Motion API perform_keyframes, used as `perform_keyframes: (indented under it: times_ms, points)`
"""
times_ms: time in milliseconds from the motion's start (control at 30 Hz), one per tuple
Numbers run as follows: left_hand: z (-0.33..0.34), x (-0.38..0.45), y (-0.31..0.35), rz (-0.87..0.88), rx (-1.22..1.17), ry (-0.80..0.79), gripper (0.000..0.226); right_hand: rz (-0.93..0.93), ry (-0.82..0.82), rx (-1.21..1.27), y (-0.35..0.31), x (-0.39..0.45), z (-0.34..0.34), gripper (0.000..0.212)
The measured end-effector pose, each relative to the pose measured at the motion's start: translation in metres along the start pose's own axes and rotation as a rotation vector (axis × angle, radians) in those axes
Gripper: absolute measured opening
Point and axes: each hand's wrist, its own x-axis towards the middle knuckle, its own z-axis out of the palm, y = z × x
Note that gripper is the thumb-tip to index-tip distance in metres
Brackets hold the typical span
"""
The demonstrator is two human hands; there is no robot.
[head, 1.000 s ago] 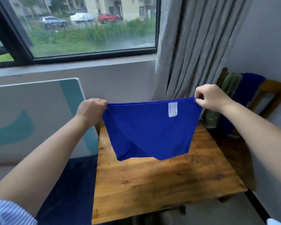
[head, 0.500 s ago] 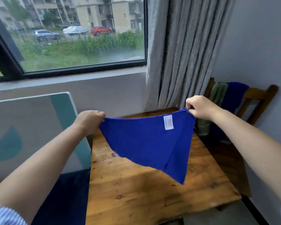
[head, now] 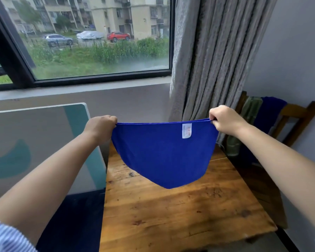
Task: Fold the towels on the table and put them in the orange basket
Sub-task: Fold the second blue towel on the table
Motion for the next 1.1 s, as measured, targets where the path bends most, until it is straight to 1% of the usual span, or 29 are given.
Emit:
perform_keyframes:
  times_ms: [67, 100, 133, 233, 333, 400, 467, 567, 633, 700, 800, 867, 967, 1033, 1100]
  points:
    - [0.002, 0.000, -0.001, -0.006, -0.006, 0.009, 0.022, 0.023, 0.066, 0.027, 0.001, 0.000, 0.001, 0.007]
    - [0.001, -0.001, 0.000, 0.005, -0.011, 0.001, 0.022, 0.028, 0.060, 0.035, 0.002, -0.001, 0.001, 0.006]
    - [0.002, -0.001, 0.001, 0.024, -0.011, -0.027, 0.023, 0.028, 0.018, 0.024, 0.002, -0.002, 0.002, 0.006]
    - [0.005, -0.004, 0.000, 0.097, -0.024, -0.134, 0.026, 0.031, -0.136, -0.004, 0.006, -0.007, 0.005, 0.017]
    - [0.015, -0.004, -0.004, 0.134, -0.077, -0.176, 0.023, 0.054, -0.194, 0.033, 0.008, -0.008, 0.011, 0.017]
    - [0.022, -0.002, -0.003, 0.119, -0.104, -0.206, 0.022, 0.083, -0.233, 0.059, 0.008, -0.004, 0.018, 0.014]
    - [0.031, 0.008, -0.001, 0.099, -0.099, -0.226, 0.027, 0.086, -0.283, 0.003, 0.011, 0.009, 0.028, 0.020]
    - [0.049, 0.029, -0.002, 0.128, -0.051, -0.235, 0.028, 0.070, -0.341, -0.093, 0.016, 0.035, 0.043, 0.024]
    - [0.058, 0.045, -0.003, 0.107, -0.028, -0.237, 0.027, 0.075, -0.337, -0.121, 0.019, 0.057, 0.051, 0.024]
    - [0.061, 0.061, -0.005, 0.063, -0.019, -0.201, 0.025, 0.064, -0.306, -0.145, 0.023, 0.081, 0.057, 0.024]
    - [0.056, 0.085, -0.012, -0.026, -0.015, -0.107, 0.024, 0.031, -0.192, -0.142, 0.030, 0.114, 0.063, 0.022]
    - [0.049, 0.100, -0.019, -0.080, -0.040, -0.043, 0.025, 0.003, -0.083, -0.087, 0.033, 0.133, 0.064, 0.021]
    - [0.043, 0.106, -0.031, -0.104, -0.100, 0.038, 0.024, -0.095, 0.022, -0.007, 0.035, 0.144, 0.067, 0.019]
    - [0.045, 0.096, -0.038, -0.078, -0.127, 0.009, 0.024, -0.186, 0.006, 0.021, 0.035, 0.138, 0.072, 0.021]
    - [0.055, 0.074, -0.043, -0.022, -0.159, -0.063, 0.023, -0.259, -0.060, 0.038, 0.033, 0.121, 0.082, 0.011]
